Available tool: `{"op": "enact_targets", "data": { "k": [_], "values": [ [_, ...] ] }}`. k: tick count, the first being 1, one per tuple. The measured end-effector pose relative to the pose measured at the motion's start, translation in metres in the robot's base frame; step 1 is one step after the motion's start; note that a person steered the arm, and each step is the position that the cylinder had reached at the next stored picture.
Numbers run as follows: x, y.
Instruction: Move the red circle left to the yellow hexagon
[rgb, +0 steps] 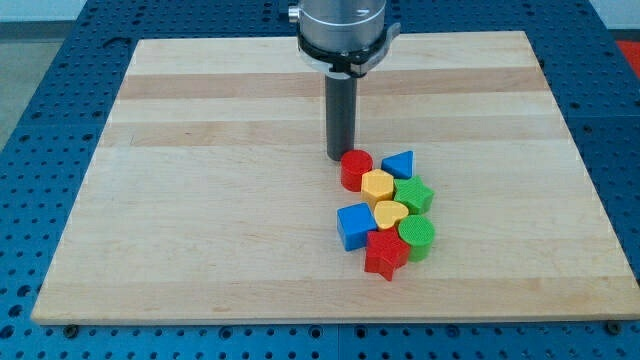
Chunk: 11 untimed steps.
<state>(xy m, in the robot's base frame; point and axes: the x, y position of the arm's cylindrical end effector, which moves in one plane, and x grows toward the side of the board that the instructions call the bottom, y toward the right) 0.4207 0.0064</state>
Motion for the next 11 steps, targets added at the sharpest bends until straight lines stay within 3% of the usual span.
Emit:
{"op": "enact_targets", "data": {
  "k": [2,5,9,11],
  "values": [
    [-0.014,0.025],
    [0.006,0.039],
    [0.026,-0.004],
    [0.001,-0.036]
  ]
}}
